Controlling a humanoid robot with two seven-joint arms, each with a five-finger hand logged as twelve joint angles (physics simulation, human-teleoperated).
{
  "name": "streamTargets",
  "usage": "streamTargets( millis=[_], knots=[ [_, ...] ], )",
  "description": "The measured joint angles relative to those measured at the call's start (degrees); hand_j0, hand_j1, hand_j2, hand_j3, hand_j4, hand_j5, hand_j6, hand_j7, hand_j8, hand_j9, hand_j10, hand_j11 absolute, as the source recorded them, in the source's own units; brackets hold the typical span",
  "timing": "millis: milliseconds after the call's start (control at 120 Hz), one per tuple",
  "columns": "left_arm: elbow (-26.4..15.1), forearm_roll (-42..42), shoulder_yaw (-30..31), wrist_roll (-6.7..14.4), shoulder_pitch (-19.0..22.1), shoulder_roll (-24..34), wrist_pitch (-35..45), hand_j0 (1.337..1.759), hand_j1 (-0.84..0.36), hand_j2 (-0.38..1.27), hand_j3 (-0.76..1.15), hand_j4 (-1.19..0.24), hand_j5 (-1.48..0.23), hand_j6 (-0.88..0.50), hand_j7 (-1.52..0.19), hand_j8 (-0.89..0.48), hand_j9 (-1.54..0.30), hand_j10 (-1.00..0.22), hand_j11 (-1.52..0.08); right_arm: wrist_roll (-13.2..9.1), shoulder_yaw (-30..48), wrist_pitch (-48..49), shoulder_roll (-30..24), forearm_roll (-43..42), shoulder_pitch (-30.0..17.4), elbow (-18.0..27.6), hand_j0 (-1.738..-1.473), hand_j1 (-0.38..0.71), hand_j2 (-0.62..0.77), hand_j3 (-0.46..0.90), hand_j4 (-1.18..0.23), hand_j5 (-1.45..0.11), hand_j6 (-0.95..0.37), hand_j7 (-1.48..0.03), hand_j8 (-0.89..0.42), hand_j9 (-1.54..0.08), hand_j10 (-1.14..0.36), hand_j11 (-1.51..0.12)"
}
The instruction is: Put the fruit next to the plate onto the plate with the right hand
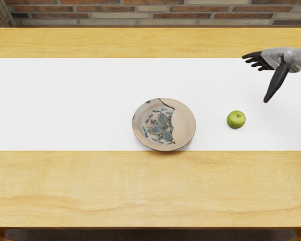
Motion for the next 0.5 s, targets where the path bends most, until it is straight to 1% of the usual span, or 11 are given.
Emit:
streamTargets(
  millis=[133, 208, 233, 267, 283, 308, 342, 367, 433, 475, 500],
  knots=[
    [0.0, 0.0, 0.0, 0.0, 0.0, 0.0, 0.0, 1.658, 0.35, 0.0, 0.0, 0.0, 0.0, 0.0, 0.0, 0.0, 0.0, 0.0, 0.0, -0.31, -0.18, 0.0, 1.87, -0.03, 0.12, 0.18, -1.658, -0.33, 0.0, 0.0, -0.02, -0.02, -0.02, -0.02, -0.02, -0.02, -0.02, -0.02],
    [0.0, 0.0, 0.0, -0.01, 0.0, 0.0, 0.0, 1.658, 0.35, 0.0, 0.0, 0.0, 0.0, 0.0, 0.0, 0.0, 0.0, 0.0, 0.0, -2.33, -0.01, 0.0, 2.8, 0.05, 0.43, 1.17, -1.658, -0.33, 0.0, 0.0, -0.02, -0.02, -0.02, -0.02, -0.02, -0.02, -0.02, -0.02],
    [0.0, 0.0, 0.0, -0.01, 0.0, 0.0, 0.0, 1.658, 0.35, 0.0, 0.0, 0.0, 0.0, 0.0, 0.0, 0.0, 0.0, 0.0, 0.0, -2.96, 0.06, 0.0, 2.77, 0.13, 0.71, 2.29, -1.658, -0.33, 0.0, 0.0, -0.02, -0.02, -0.02, -0.02, -0.02, -0.02, -0.02, -0.02],
    [0.0, 0.0, 0.0, -0.01, 0.0, 0.0, 0.0, 1.658, 0.35, 0.0, 0.0, 0.0, 0.0, 0.0, 0.0, 0.0, 0.0, 0.0, 0.0, -4.23, 0.35, 0.0, 2.04, 0.29, 1.08, 4.98, -1.658, -0.33, 0.0, 0.0, -0.02, -0.02, -0.02, -0.02, -0.02, -0.02, -0.02, -0.02],
    [0.0, 0.0, 0.0, -0.01, 0.0, 0.0, 0.0, 1.658, 0.35, 0.0, 0.0, 0.0, 0.0, 0.0, 0.0, 0.0, 0.0, 0.0, 0.0, -5.27, 1.16, 0.0, 0.94, 0.45, 1.24, 7.3, -1.658, -0.33, 0.0, 0.0, -0.02, -0.02, -0.02, -0.02, -0.02, -0.02, -0.02, -0.02],
    [0.0, 0.0, 0.01, -0.01, 0.0, 0.0, 0.0, 1.658, 0.35, 0.0, 0.0, 0.0, 0.0, 0.0, 0.0, 0.0, 0.0, 0.0, 0.0, -7.43, 2.95, 0.0, -1.12, 0.85, 1.41, 10.98, -1.658, -0.33, 0.0, 0.0, -0.02, -0.02, -0.02, -0.02, -0.02, -0.02, -0.02, -0.02],
    [0.0, 0.0, 0.0, -0.02, 0.0, 0.0, 0.0, 1.658, 0.35, 0.0, 0.0, 0.0, 0.0, 0.0, 0.0, 0.0, 0.0, 0.0, 0.0, -11.5, 5.73, 0.0, -3.46, 1.59, 1.38, 14.86, -1.658, -0.33, 0.0, 0.0, -0.02, -0.02, -0.02, -0.02, -0.02, -0.02, -0.02, -0.02],
    [0.0, 0.0, 0.0, -0.02, 0.0, 0.0, 0.0, 1.658, 0.35, 0.0, 0.0, 0.0, 0.0, 0.0, 0.0, 0.0, 0.0, 0.0, 0.0, -14.5, 7.4, 0.0, -4.72, 2.03, 1.29, 17.13, -1.658, -0.33, 0.0, 0.0, -0.02, -0.02, -0.02, -0.02, -0.02, -0.02, -0.02, -0.02],
    [0.0, 0.0, 0.0, -0.02, -0.04, 0.0, 0.0, 1.658, 0.35, 0.0, 0.0, 0.0, 0.0, 0.0, 0.0, 0.0, 0.0, 0.0, 0.0, -21.22, 10.32, 0.01, -6.84, 2.61, 1.32, 21.91, -1.658, -0.33, 0.0, 0.0, -0.02, -0.03, -0.02, -0.02, -0.02, -0.02, -0.02, -0.02],
    [0.0, 0.0, 0.0, -0.03, 0.0, 0.0, 0.0, 1.658, 0.35, 0.0, 0.0, 0.0, 0.0, 0.0, 0.0, 0.0, 0.0, 0.0, 0.0, -26.02, 11.41, 0.01, -7.8, 2.63, 1.68, 25.68, -1.658, -0.33, 0.0, 0.0, -0.02, -0.03, -0.02, -0.03, -0.02, -0.03, -0.02, -0.03],
    [0.0, 0.0, 0.0, -0.02, 0.0, 0.0, 0.0, 1.658, 0.35, 0.0, 0.0, 0.0, 0.0, 0.0, 0.0, 0.0, 0.0, 0.0, 0.0, -28.39, 11.88, 0.01, -8.16, 2.01, 1.88, 27.92, -1.658, -0.33, 0.0, 0.0, -0.02, -0.03, -0.02, -0.03, -0.02, -0.03, -0.02, -0.03]
  ],
)
